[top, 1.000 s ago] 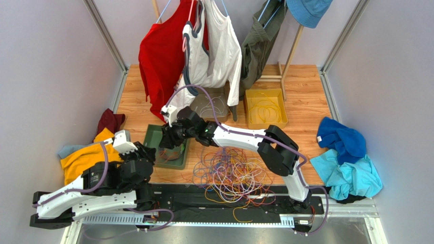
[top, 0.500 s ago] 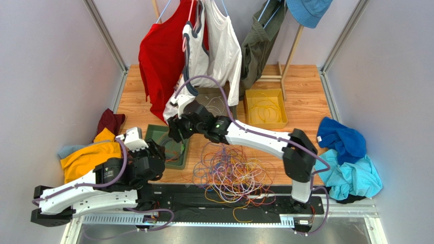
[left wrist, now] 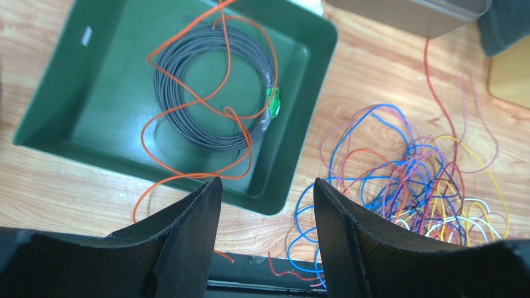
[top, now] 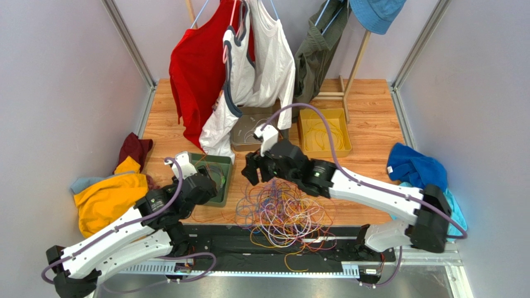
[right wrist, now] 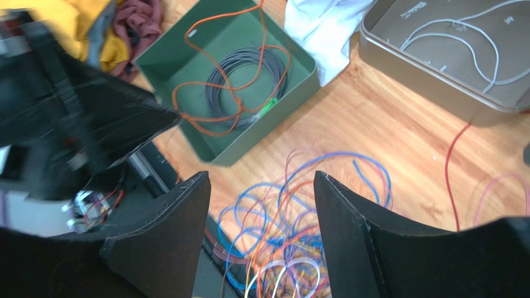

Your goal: Untangle the cables

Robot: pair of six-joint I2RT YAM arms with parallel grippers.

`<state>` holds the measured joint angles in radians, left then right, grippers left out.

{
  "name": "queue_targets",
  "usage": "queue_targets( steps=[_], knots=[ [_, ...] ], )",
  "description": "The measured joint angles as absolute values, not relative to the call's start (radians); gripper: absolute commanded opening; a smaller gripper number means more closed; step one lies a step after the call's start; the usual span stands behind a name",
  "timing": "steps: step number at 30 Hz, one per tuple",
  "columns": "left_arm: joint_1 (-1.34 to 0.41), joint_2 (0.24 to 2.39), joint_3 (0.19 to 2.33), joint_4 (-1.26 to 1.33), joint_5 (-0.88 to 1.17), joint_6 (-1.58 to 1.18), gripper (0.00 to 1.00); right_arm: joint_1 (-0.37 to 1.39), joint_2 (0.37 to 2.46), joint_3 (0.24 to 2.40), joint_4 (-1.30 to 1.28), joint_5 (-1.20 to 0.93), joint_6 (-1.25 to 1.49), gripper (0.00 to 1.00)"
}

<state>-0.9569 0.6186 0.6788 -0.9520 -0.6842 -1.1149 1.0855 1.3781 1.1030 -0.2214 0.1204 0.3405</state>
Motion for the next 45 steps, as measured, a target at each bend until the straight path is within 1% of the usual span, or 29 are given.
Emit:
queue_targets(
  steps=[5, 9, 16, 19, 22, 24, 26, 31, 39, 45],
  knots=[
    [-0.852, 0.673, 0.651, -0.892, -0.571, -1.082, 0.66, 1.112, 1.191, 0.98, -0.194, 0.124, 0.377, 0.63],
    [-0.772, 0.759, 0.624, -0.822, -0.488, -1.067, 0.67, 1.139, 1.09, 0.895, -0.175, 0.13, 0.4, 0.63],
    [-0.712, 0.9, 0.603, -0.733, -0.38, -1.06, 0.67, 1.164, 0.942, 0.756, -0.185, 0.142, 0.44, 0.63],
    [-0.712, 0.917, 0.596, -0.702, -0.354, -1.06, 0.64, 1.164, 0.885, 0.724, -0.187, 0.153, 0.449, 0.62],
    [-0.711, 0.917, 0.592, -0.693, -0.34, -1.061, 0.59, 1.164, 0.856, 0.717, -0.188, 0.162, 0.452, 0.62],
    [-0.711, 0.915, 0.591, -0.692, -0.337, -1.06, 0.53, 1.164, 0.848, 0.715, -0.187, 0.167, 0.453, 0.62],
    [-0.711, 0.91, 0.59, -0.691, -0.338, -1.06, 0.5, 1.164, 0.846, 0.71, -0.187, 0.17, 0.454, 0.62],
    [-0.711, 0.887, 0.567, -0.696, -0.346, -1.066, 0.51, 1.164, 0.846, 0.69, -0.187, 0.174, 0.458, 0.62],
    [-0.699, 0.861, 0.553, -0.715, -0.387, -1.099, 0.58, 1.164, 0.836, 0.684, -0.188, 0.174, 0.467, 0.62],
    [-0.657, 0.91, 0.55, -0.696, -0.393, -1.113, 0.57, 1.164, 0.811, 0.671, -0.187, 0.175, 0.475, 0.61]
  ],
)
